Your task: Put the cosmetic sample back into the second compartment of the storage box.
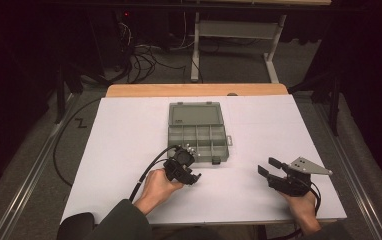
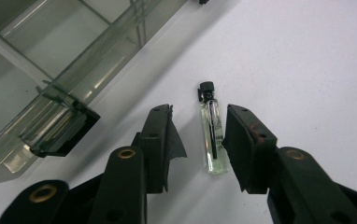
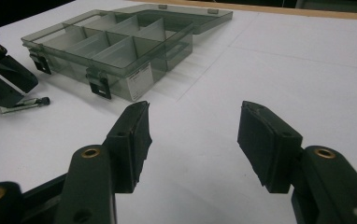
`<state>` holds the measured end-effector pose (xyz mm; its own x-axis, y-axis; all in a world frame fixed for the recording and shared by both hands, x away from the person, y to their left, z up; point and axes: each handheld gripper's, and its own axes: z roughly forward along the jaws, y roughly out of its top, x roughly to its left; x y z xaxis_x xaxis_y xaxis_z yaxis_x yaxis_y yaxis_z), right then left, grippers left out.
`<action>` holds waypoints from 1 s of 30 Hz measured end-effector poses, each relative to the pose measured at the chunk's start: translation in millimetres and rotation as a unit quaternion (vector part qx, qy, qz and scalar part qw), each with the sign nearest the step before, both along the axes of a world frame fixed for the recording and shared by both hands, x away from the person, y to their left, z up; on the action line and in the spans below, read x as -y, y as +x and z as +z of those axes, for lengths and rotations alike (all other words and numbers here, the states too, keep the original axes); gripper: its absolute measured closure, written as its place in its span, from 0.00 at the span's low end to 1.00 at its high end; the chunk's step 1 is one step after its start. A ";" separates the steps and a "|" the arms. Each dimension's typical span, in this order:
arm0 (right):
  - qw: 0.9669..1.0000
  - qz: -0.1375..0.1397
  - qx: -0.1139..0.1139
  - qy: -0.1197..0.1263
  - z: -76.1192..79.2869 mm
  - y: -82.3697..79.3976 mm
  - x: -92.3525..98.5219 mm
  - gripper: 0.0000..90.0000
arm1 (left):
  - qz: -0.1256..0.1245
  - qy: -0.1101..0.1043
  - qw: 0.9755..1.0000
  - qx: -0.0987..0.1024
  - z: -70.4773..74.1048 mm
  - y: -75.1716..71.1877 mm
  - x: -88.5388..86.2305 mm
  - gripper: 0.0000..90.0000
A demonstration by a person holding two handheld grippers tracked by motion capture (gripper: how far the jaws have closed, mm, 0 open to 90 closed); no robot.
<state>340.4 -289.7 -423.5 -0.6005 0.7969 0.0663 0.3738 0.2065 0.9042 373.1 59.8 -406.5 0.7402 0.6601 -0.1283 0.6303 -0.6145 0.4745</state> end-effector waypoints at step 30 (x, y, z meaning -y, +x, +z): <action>1.000 -0.001 0.003 0.001 0.2 -0.6 0.2 0.50 | -0.020 0.034 0.999 0.002 -1.4 -0.8 6.0 0.89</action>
